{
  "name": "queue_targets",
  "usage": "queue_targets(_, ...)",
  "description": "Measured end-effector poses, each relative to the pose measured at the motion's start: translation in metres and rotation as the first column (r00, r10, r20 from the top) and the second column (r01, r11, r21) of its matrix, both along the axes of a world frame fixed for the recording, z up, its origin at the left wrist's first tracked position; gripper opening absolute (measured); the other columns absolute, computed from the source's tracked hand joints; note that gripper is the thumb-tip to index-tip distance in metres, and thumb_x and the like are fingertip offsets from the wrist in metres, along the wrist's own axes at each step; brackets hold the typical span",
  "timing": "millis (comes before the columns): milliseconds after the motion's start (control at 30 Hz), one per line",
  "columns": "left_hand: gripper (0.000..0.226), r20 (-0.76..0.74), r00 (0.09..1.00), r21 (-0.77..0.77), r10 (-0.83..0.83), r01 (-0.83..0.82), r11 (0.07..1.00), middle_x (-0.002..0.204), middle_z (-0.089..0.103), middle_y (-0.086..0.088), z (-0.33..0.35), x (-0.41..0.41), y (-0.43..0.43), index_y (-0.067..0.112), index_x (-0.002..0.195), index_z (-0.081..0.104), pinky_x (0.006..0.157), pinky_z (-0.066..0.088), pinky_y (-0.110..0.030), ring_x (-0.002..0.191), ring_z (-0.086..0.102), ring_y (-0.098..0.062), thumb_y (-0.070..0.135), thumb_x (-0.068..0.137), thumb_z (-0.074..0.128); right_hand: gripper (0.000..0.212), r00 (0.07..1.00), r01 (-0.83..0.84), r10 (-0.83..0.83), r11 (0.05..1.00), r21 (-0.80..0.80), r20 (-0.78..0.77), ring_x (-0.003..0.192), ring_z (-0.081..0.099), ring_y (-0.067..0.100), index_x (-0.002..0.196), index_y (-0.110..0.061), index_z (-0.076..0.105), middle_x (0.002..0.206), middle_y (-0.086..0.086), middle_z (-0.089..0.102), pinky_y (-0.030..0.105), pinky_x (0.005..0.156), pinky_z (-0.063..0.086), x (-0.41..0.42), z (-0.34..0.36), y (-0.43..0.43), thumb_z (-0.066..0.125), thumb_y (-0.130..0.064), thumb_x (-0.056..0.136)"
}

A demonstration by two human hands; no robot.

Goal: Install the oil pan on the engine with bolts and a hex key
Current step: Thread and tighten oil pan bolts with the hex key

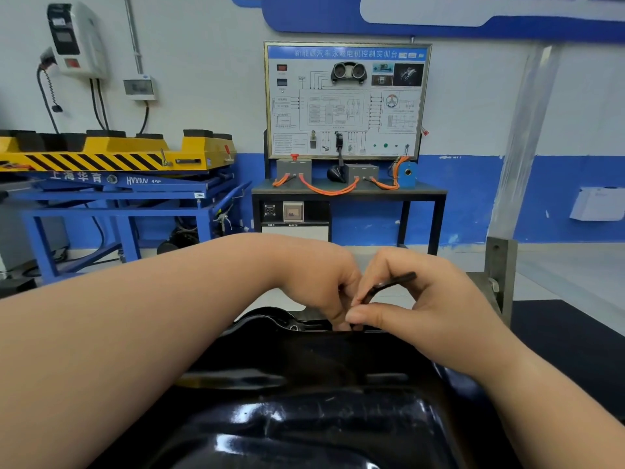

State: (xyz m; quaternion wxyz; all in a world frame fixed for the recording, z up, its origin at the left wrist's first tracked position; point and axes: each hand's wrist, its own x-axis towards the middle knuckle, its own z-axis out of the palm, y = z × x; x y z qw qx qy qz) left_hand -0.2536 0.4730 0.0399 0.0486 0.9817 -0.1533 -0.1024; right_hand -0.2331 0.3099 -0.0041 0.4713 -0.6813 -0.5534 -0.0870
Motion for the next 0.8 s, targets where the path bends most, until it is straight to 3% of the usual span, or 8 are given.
queue_targets(167,0.002,0.019,0.999,0.040,-0.042,0.041,0.998,0.048,0.050,0.024,-0.001,-0.001,0.000,0.025,0.082,0.068,0.053,0.035,-0.005,0.053,0.048,0.013,0.023,0.082,0.068,0.025,0.980,-0.156,0.148,0.986,-0.054,-0.132,0.094,0.068,0.010,0.101,-0.022,0.071,0.097,-0.010,0.073,0.022,0.082,0.054,0.003,0.002,-0.009,0.064,-0.013,0.080)
queue_targets(300,0.026,0.005,1.000,0.018,-0.010,0.010,1.000,0.054,0.055,0.016,0.000,0.001,0.001,0.037,0.062,0.059,0.061,0.040,-0.012,0.054,0.049,0.002,0.023,0.081,0.070,0.016,0.990,-0.125,0.119,0.989,-0.074,-0.077,0.085,0.069,0.008,0.088,-0.020,0.074,0.084,-0.009,0.074,0.016,0.078,0.051,0.003,0.003,-0.008,0.069,-0.006,0.081)
queue_targets(367,0.033,0.009,1.000,0.030,-0.003,0.003,1.000,0.049,0.053,0.014,0.000,0.001,0.000,0.037,0.056,0.055,0.056,0.037,-0.011,0.050,0.047,0.002,0.020,0.081,0.069,0.012,0.997,-0.080,0.079,0.995,-0.054,-0.028,0.079,0.067,0.004,0.080,-0.013,0.073,0.079,-0.008,0.072,0.011,0.074,0.048,0.002,0.002,-0.006,0.074,-0.002,0.077)
queue_targets(433,0.026,0.010,1.000,0.038,0.010,-0.010,0.999,0.049,0.053,0.014,0.001,0.001,-0.001,0.031,0.062,0.059,0.055,0.038,-0.012,0.051,0.047,0.000,0.016,0.081,0.067,0.010,0.999,-0.021,0.022,1.000,-0.019,0.033,0.074,0.065,0.004,0.072,-0.010,0.070,0.075,-0.008,0.070,0.012,0.070,0.047,0.000,0.001,-0.003,0.079,-0.006,0.070)
queue_targets(533,0.023,-0.005,1.000,0.062,0.015,-0.014,0.998,0.061,0.052,0.005,0.001,0.000,-0.002,0.022,0.064,0.055,0.062,0.041,-0.025,0.057,0.045,-0.009,0.014,0.083,0.063,0.018,0.999,0.029,-0.030,0.999,0.017,0.035,0.073,0.063,0.010,0.067,-0.010,0.064,0.073,-0.004,0.068,0.020,0.070,0.049,-0.001,0.000,0.001,0.082,-0.015,0.066)
queue_targets(667,0.022,0.003,1.000,0.087,0.000,0.000,0.996,0.062,0.051,0.008,0.001,0.000,-0.002,0.021,0.066,0.057,0.054,0.036,-0.011,0.054,0.044,-0.004,0.025,0.086,0.063,0.013,0.999,-0.030,0.029,0.999,-0.024,-0.039,0.080,0.064,0.013,0.078,-0.012,0.067,0.080,-0.003,0.069,0.026,0.078,0.051,0.002,0.001,0.000,0.079,-0.014,0.073)
queue_targets(733,0.010,0.010,1.000,0.088,-0.017,0.016,0.996,0.064,0.052,0.012,0.000,-0.001,-0.002,0.019,0.083,0.067,0.061,0.040,-0.017,0.058,0.047,-0.004,0.028,0.086,0.064,0.011,0.992,-0.095,0.089,0.993,-0.063,-0.088,0.087,0.066,0.013,0.087,-0.017,0.071,0.086,-0.005,0.071,0.025,0.083,0.051,0.003,0.002,-0.004,0.072,-0.014,0.077)
queue_targets(800,0.008,0.017,0.999,0.081,-0.037,0.035,0.996,0.060,0.052,0.015,0.000,0.000,-0.001,0.022,0.083,0.068,0.063,0.042,-0.019,0.056,0.048,-0.003,0.029,0.085,0.066,0.015,0.987,-0.125,0.112,0.986,-0.109,-0.116,0.092,0.067,0.012,0.093,-0.019,0.073,0.089,-0.006,0.073,0.023,0.085,0.051,0.004,0.004,-0.008,0.066,-0.013,0.081)
